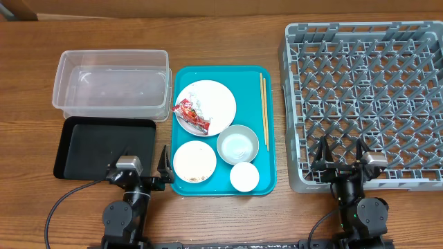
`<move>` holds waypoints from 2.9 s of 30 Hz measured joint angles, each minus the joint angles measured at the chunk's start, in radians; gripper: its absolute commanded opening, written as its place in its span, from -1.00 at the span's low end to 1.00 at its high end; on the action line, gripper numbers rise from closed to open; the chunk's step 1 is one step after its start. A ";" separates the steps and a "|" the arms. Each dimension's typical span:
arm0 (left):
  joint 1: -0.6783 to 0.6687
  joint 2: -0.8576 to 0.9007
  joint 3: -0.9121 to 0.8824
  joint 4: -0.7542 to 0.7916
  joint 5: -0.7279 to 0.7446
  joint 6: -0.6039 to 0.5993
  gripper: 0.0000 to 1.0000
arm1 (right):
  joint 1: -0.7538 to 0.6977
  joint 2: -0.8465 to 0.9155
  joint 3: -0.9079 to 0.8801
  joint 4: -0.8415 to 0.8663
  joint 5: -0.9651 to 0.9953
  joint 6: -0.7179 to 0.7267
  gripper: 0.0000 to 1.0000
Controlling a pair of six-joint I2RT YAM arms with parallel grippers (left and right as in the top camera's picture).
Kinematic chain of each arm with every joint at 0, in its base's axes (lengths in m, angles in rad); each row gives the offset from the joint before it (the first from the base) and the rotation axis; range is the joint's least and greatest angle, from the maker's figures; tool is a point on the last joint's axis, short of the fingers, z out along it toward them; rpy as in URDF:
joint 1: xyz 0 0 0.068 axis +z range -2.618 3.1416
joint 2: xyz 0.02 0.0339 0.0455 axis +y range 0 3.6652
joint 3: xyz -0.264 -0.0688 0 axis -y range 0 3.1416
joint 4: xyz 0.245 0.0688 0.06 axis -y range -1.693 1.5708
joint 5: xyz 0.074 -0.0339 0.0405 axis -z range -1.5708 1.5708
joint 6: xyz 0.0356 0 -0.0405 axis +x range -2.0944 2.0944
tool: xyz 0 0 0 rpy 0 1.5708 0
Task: Sort waste into correct bins and load items into the dishwasher
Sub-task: 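Raise both grippers from rest toward the teal tray and rack, then grasp the pink rice bowl with left gripper, white cup with right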
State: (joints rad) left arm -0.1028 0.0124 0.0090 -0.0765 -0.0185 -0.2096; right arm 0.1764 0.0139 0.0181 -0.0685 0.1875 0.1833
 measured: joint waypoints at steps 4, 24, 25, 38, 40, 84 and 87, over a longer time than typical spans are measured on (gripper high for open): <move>0.000 0.000 0.000 0.002 -0.015 0.000 1.00 | 0.000 0.000 0.000 0.021 0.000 0.000 1.00; 0.000 0.081 0.259 -0.216 0.267 -0.204 1.00 | 0.000 0.061 0.271 -0.178 -0.346 0.109 1.00; 0.000 0.119 0.326 -0.276 0.272 -0.202 1.00 | 0.000 0.090 0.337 -0.218 -0.358 0.113 1.00; 0.000 0.793 0.939 -0.753 0.518 -0.122 1.00 | 0.000 0.765 1.031 -0.735 -0.497 0.131 0.99; -0.006 0.851 0.954 -0.716 0.610 -0.130 0.97 | 0.000 0.842 1.081 -0.770 -0.524 0.130 1.00; -0.008 1.255 1.343 -0.982 0.827 -0.068 -0.92 | 0.000 0.939 1.121 -0.746 -0.763 0.078 0.86; 0.076 1.280 1.343 -0.991 1.093 0.026 -0.92 | 0.005 0.941 1.121 -0.691 -0.870 0.045 0.87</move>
State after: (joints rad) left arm -0.0269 1.2926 1.3518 -1.0679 1.0740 -0.1841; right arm 0.1810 0.9550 1.1393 -0.7597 -0.6823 0.2279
